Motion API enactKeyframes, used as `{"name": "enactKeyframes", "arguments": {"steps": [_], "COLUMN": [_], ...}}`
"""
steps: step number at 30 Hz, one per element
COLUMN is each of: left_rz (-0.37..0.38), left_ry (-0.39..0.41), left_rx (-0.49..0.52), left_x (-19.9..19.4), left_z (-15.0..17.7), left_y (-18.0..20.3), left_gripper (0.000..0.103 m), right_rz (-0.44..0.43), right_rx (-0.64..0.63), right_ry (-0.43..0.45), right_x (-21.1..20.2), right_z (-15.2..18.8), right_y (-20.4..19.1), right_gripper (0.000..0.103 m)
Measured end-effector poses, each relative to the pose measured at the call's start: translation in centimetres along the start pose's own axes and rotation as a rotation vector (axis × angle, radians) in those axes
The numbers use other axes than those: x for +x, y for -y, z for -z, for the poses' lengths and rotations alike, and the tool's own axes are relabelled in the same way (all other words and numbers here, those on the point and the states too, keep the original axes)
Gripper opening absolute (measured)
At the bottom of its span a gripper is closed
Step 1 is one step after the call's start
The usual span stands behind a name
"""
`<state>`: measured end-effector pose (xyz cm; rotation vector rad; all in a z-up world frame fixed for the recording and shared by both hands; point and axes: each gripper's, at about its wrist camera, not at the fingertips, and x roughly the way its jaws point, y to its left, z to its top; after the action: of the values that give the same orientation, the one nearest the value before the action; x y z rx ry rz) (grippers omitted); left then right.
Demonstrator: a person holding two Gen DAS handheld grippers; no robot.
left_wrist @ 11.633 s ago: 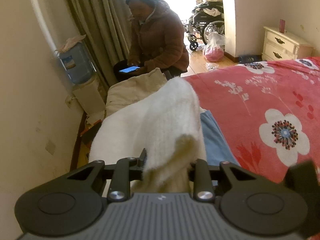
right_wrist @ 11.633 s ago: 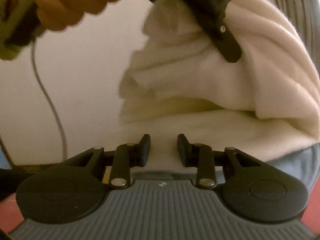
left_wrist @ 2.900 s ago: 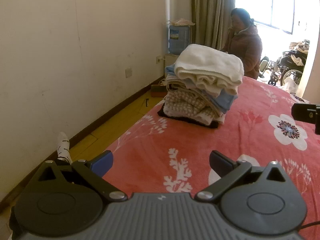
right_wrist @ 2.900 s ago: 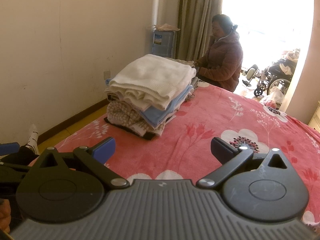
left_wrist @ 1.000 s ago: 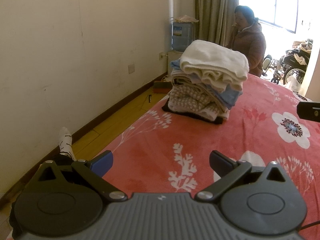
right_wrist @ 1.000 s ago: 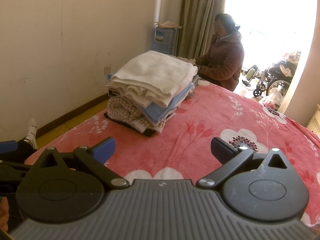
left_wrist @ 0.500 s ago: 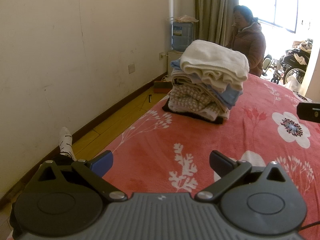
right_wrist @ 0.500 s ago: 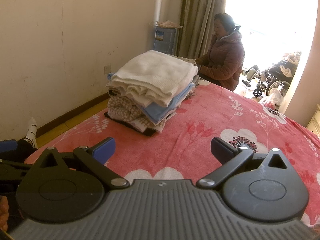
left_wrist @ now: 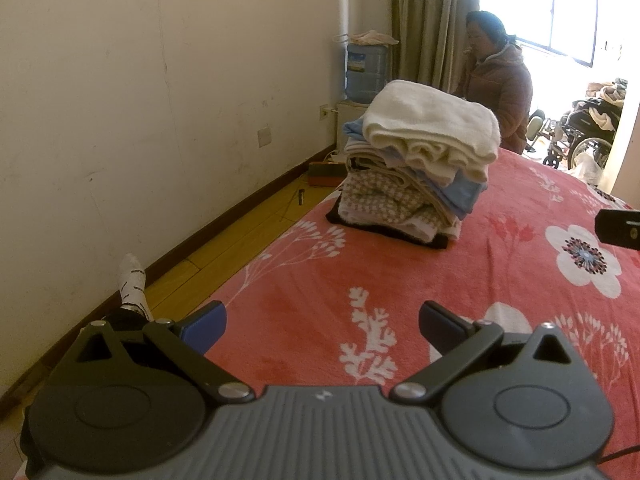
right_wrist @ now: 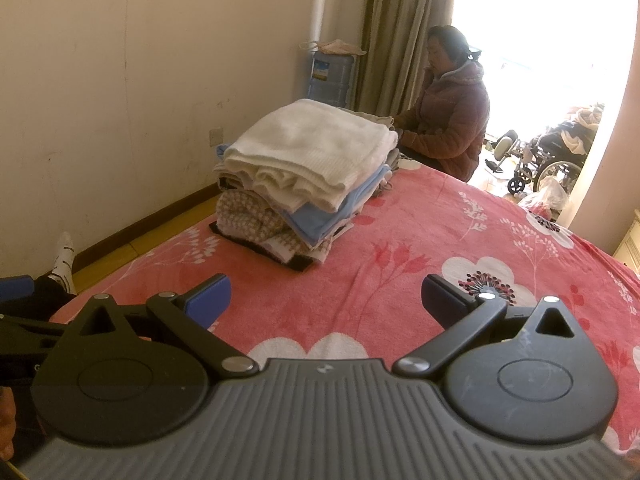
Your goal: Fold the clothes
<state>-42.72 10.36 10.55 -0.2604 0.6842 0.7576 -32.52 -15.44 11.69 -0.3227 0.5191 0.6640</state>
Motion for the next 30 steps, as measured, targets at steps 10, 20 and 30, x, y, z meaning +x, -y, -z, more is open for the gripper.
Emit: {"name": "enactKeyframes", "arguments": {"steps": [10, 20, 30], "left_rz": [0.001, -0.001, 0.002], "left_ry": [-0.003, -0.005, -0.009], "left_rx": [0.001, 0.001, 0.002], "left_x": [-0.02, 0.02, 0.13], "left_z": [0.13, 0.27, 0.34], "left_y": [-0.1, 0.05, -0.04], "left_gripper": [0.103, 0.103, 0.103], "right_rz": [-0.001, -0.001, 0.0], "right_rx": [-0.004, -0.006, -0.005], "right_ry": [-0.002, -0.002, -0.002], "right_x": [0.02, 0.07, 0.06], "right_z": [-0.05, -0.09, 0.01], "right_y": [0.0, -0.11, -0.31], "right_gripper": [0.102, 0.102, 0.102]}}
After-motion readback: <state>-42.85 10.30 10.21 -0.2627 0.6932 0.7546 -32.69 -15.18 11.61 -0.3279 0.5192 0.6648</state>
